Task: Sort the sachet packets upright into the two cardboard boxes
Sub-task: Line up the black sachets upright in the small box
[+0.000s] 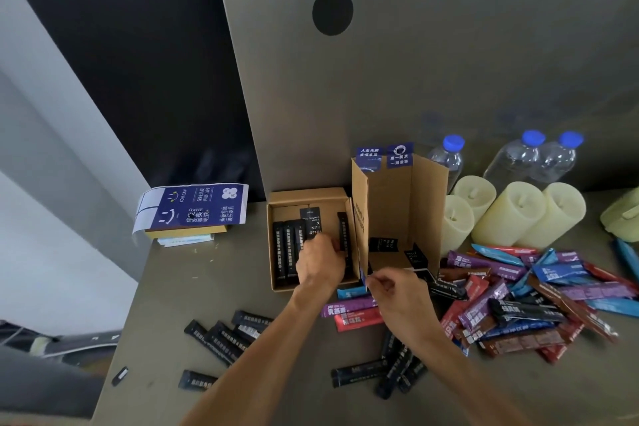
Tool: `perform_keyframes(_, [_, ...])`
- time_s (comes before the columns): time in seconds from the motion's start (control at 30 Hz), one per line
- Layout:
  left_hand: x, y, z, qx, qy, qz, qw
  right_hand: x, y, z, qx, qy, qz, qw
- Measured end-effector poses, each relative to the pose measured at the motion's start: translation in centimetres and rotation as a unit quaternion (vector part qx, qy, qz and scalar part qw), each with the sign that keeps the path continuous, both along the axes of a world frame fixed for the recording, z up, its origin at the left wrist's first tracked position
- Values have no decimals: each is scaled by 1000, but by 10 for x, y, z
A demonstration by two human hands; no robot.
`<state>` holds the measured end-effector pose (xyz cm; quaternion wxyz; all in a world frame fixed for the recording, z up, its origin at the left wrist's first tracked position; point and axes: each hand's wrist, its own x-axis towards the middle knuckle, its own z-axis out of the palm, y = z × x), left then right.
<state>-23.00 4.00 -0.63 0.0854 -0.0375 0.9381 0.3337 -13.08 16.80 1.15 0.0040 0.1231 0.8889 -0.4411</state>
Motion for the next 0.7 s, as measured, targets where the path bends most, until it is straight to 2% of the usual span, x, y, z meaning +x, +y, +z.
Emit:
perform_keyframes(0.37, [3,3,-4,-74,35,-26,996,-1,3,3,4,3,23,1000])
perform_keyframes(0.53, [5,1,-3,-69,35,-39,996,-1,4,3,-3,-1,21,1000])
perform_keyframes(0.7, [18,-12,7,-25,56,-63,996,10,18,9,-2,6,9,1000])
